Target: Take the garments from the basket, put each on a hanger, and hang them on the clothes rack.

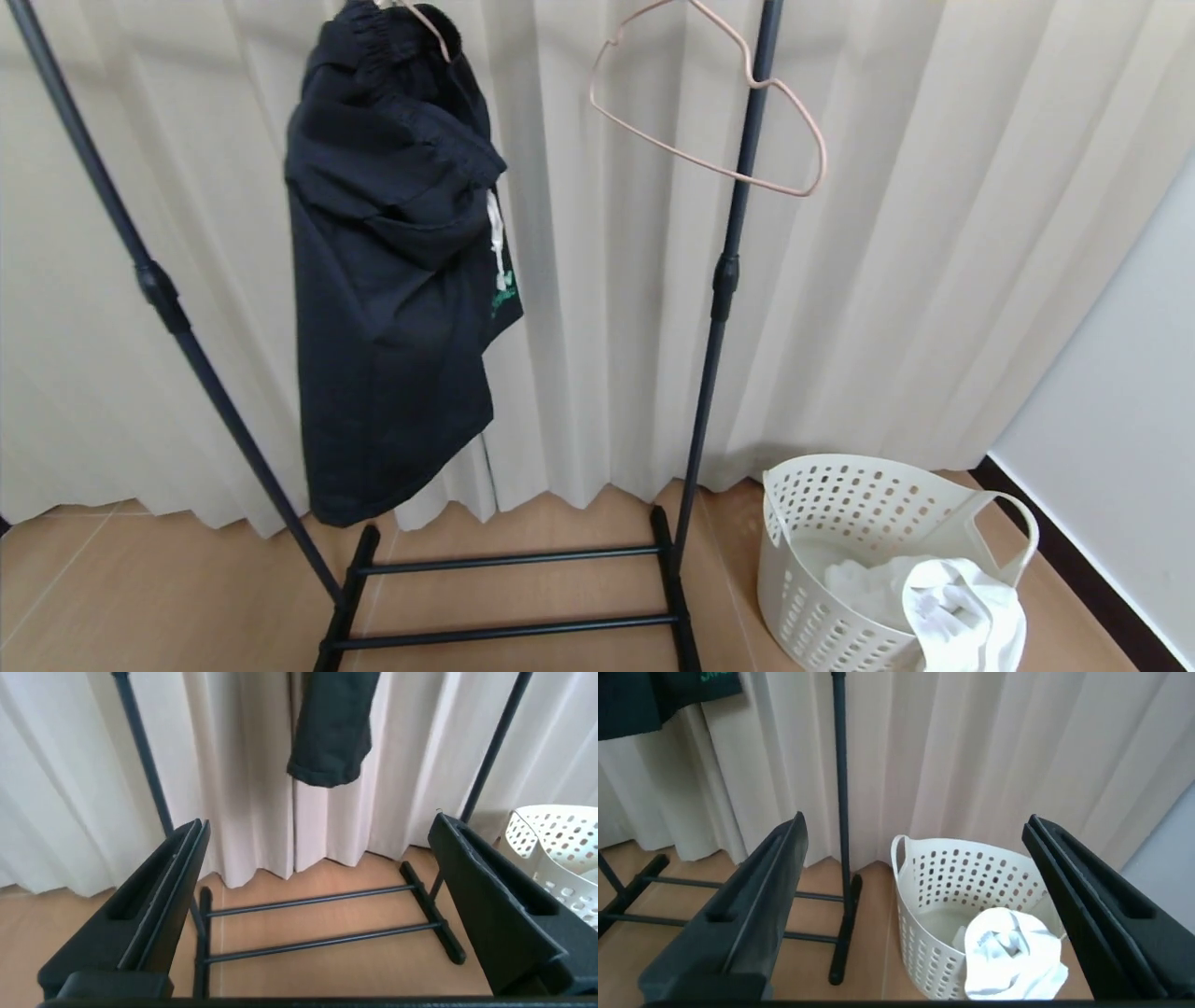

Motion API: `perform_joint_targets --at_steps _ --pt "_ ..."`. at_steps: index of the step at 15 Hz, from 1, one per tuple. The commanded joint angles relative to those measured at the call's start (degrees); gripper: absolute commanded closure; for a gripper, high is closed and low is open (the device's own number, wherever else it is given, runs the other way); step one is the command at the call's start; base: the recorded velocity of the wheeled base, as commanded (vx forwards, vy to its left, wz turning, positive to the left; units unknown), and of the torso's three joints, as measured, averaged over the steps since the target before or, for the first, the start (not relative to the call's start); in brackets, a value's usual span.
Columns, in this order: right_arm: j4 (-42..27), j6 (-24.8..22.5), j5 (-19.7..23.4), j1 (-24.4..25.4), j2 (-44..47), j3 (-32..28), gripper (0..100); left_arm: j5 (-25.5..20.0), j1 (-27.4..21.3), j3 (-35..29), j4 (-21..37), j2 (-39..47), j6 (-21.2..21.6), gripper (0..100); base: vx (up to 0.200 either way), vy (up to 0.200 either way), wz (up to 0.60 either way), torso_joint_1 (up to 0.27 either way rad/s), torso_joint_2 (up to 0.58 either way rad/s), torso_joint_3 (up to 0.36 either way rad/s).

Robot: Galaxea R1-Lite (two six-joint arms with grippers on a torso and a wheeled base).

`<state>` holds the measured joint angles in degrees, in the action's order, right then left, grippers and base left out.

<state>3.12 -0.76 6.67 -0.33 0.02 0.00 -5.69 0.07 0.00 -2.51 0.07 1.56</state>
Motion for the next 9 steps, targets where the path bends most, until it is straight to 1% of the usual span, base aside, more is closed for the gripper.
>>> perform_joint_targets --at_steps 1,6,9 --pt "-0.04 0.05 0.01 0.07 -0.02 0.00 0 -0.02 0.01 0.00 -0.04 0.01 0.02 0 0.000 0.000 -0.60 0.012 0.01 0.002" --pt "-0.04 0.05 0.01 0.07 -0.02 0.00 0 -0.02 0.01 0.00 -0.04 0.01 0.02 0 0.000 0.000 -0.60 0.004 0.00 0.007" --pt "-0.04 0.05 0.01 0.07 -0.02 0.00 0 -0.11 0.10 0.00 0.05 0.01 0.02 0 0.000 0.000 0.00 0.000 0.00 0.000"
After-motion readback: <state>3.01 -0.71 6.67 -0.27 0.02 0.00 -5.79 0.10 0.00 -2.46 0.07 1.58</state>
